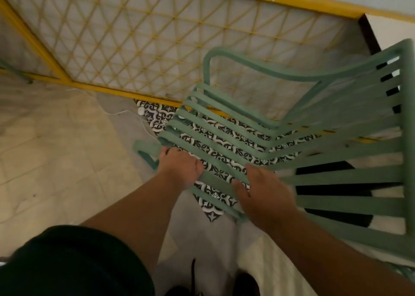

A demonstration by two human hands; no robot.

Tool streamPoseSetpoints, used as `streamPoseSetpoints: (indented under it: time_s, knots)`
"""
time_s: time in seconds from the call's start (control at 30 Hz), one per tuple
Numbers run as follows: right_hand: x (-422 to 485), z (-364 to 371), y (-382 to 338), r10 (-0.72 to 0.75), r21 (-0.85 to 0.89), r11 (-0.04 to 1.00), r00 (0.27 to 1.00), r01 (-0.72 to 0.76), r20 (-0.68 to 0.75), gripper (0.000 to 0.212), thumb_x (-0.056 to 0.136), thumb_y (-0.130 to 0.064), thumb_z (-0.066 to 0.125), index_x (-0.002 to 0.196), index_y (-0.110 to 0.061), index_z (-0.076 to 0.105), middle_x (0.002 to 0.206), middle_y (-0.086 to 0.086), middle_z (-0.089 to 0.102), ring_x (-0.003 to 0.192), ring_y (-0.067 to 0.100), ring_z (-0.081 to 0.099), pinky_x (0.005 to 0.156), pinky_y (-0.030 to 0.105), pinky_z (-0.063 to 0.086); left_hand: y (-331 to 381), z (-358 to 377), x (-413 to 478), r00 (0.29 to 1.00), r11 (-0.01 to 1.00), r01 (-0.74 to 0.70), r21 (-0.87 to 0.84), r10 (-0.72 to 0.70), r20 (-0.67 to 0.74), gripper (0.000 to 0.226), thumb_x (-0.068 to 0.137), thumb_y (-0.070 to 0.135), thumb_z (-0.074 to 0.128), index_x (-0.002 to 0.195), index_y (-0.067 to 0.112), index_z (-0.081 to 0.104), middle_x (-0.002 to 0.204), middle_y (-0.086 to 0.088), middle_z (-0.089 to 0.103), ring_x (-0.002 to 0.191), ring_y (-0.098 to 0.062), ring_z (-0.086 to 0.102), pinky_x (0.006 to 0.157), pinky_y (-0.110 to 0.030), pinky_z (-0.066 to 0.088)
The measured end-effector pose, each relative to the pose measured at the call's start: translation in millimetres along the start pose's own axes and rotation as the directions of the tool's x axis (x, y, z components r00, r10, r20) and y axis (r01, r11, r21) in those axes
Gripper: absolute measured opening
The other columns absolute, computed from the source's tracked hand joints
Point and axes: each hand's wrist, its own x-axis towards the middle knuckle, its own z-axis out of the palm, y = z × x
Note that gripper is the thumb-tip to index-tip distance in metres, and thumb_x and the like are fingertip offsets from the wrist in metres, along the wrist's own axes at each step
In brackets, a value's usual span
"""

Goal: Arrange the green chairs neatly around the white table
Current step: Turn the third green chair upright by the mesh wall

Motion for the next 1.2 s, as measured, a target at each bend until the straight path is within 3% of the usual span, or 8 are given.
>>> streamPoseSetpoints:
  time_s: [0.13,0.23,0.47,0.7,0.77,0.9,1.07,1.2]
  knots:
    - [17,25,-9,0.026,-0.11,0.994,0.998,-0.021,0.051,0.055,0.105,-0.055,0.027,0.14,-0.018,0.049,0.123,0.009,0.063,0.117,0.03,0.059,0.097,0.045,0.051,-1,8,3,1.0,1.0,-0.006,-0.027,0.005,-0.024,0.042,0.1,0.041,0.026,0.073,0.022,0.052,0.076,0.003,0.053,0.086,-0.023,0.045,0.106,-0.053,0.029]
    - [27,39,-14,0.107,-0.254,0.965,0.984,-0.069,0.141,0.068,0.104,-0.06,0.012,0.099,-0.018,0.065,0.08,0.003,0.062,0.082,0.027,0.066,0.074,0.037,0.052,-1,13,2,0.996,0.999,-0.01,-0.04,0.007,-0.087,0.044,0.1,0.041,0.026,0.07,0.021,0.05,0.069,0.005,0.047,0.084,-0.022,0.046,0.105,-0.051,0.029]
    - [41,52,-10,0.13,-0.274,0.957,0.985,-0.094,0.113,0.082,0.099,-0.067,0.003,0.079,-0.017,0.064,0.07,0.004,0.062,0.071,0.023,0.064,0.071,0.037,0.054,1,24,3,0.988,0.999,0.014,-0.035,-0.019,-0.155,0.054,0.096,0.045,0.02,0.075,0.021,0.063,0.072,0.003,0.056,0.08,-0.02,0.048,0.103,-0.049,0.029]
    - [43,53,-24,0.104,-0.252,0.966,0.982,-0.062,0.16,0.076,0.103,-0.063,0.008,0.093,-0.015,0.066,0.078,0.006,0.066,0.08,0.024,0.067,0.078,0.038,0.056,-18,24,8,0.983,0.997,-0.073,0.038,0.078,-0.167,0.05,0.092,0.046,0.019,0.077,0.025,0.062,0.072,0.006,0.054,0.08,-0.019,0.043,0.104,-0.05,0.03]
    - [46,53,-39,0.052,-0.259,0.966,0.975,0.006,0.216,0.064,0.107,-0.054,0.014,0.117,-0.017,0.065,0.093,0.008,0.069,0.091,0.028,0.069,0.084,0.041,0.057,-34,21,14,0.982,0.99,-0.115,0.08,0.125,-0.144,0.056,0.086,0.048,0.011,0.078,0.025,0.062,0.074,0.006,0.056,0.081,-0.02,0.044,0.101,-0.05,0.031]
    - [57,57,-75,-0.057,-0.215,0.969,0.956,0.122,0.289,0.045,0.111,-0.031,0.026,0.156,-0.029,0.029,0.114,0.013,0.062,0.107,0.033,0.065,0.088,0.047,0.058,-72,12,34,0.978,0.988,-0.137,0.07,0.146,-0.146,0.062,0.077,0.05,0.0,0.07,0.023,0.055,0.074,0.005,0.058,0.084,-0.02,0.047,0.103,-0.05,0.032]
    - [69,62,-92,-0.064,-0.201,0.971,0.948,0.132,0.312,0.052,0.11,-0.028,0.026,0.16,-0.036,0.015,0.124,0.015,0.058,0.114,0.035,0.061,0.087,0.047,0.054,-92,11,48,0.983,0.987,-0.122,0.106,0.135,-0.126,0.054,0.085,0.048,0.014,0.07,0.021,0.058,0.075,0.003,0.059,0.092,-0.021,0.053,0.105,-0.049,0.029]
    - [70,66,-94,-0.018,-0.22,0.972,0.952,0.089,0.305,0.05,0.11,-0.034,0.018,0.158,-0.029,0.028,0.124,0.015,0.06,0.115,0.034,0.061,0.088,0.047,0.051,-89,7,43,0.985,0.987,-0.124,0.102,0.135,-0.104,0.048,0.089,0.045,0.018,0.073,0.024,0.058,0.08,0.003,0.061,0.097,-0.022,0.052,0.11,-0.05,0.028]
